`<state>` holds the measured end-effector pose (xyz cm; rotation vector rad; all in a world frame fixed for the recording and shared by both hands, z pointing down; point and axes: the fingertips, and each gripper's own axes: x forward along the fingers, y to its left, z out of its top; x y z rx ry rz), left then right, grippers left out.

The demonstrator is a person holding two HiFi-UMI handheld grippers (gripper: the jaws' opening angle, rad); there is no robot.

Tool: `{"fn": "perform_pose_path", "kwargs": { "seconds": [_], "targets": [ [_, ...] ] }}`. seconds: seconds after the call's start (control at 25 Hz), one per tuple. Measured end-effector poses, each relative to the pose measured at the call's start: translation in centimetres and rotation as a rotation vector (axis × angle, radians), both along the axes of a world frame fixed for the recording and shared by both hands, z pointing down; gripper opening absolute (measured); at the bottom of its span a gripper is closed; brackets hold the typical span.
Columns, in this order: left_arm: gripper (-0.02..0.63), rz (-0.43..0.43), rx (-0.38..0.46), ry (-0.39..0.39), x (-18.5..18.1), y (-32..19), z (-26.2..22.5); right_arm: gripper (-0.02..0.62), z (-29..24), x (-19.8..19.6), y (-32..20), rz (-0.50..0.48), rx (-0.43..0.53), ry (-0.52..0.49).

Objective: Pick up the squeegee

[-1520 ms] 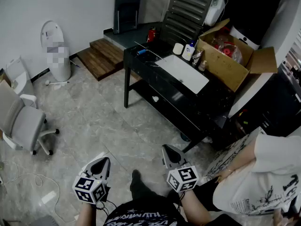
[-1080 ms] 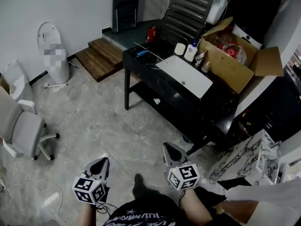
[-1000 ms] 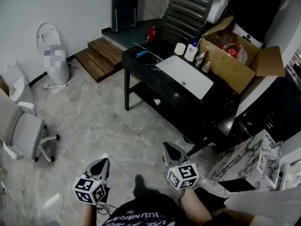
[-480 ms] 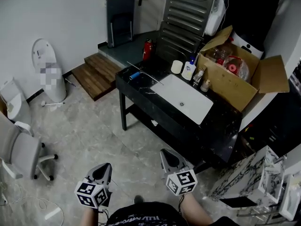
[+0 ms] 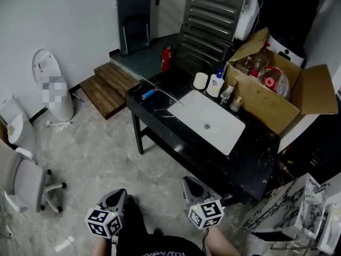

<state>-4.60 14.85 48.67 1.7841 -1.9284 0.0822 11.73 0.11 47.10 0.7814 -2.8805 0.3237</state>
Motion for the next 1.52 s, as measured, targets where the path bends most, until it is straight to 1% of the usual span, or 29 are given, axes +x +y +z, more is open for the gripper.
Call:
{"fn": "perform_pose_path", "kwargs": {
  "seconds": [0.2,0.32,0.48,0.68,0.88,1.08,1.2,1.36,1.52],
  "targets": [
    [0.02,0.054,-0.003,-0.003,-1.3,-4.6,0.8,0.049,0.7,-0.4,-3.5,0.055,0.002,0.003],
    [0.02,0.081,0.003,-0.002,-3.4,-7.7,1.0,0.049,0.6,-1.7,-6.0,0.084,0.007,-0.001],
    [0.02,0.124,0.007,-0.006,-7.6,-13.1,1.6,0.049,1.0,-5.4,-9.7,0.095,0.013,0.014],
    [0.02,0.19,0.012,-0.01,-13.4,-20.9,1.2,0.049,1.5,-11.5,-15.3,0.117,-0.007,0.038],
    [0.02,0.266,-0.008,-0.001,-18.6,-28.1,1.1,0.049,1.6,-16.5,-21.3,0.174,-0.037,0.052],
    [0.02,0.308,-0.034,0.001,-23.0,-34.6,1.1,0.049,1.4,-20.1,-26.3,0.231,-0.052,0.052],
    [0.02,0.344,-0.052,-0.009,-24.5,-38.3,1.4,0.049,1.6,-21.2,-28.9,0.271,-0.057,0.06],
    [0.021,0.39,-0.072,-0.043,-25.8,-43.5,1.1,0.049,1.5,-22.3,-31.8,0.315,-0.058,0.07],
    [0.023,0.405,-0.08,-0.079,-26.6,-48.3,0.8,0.049,1.6,-22.7,-34.3,0.36,-0.061,0.077]
  ]
}}
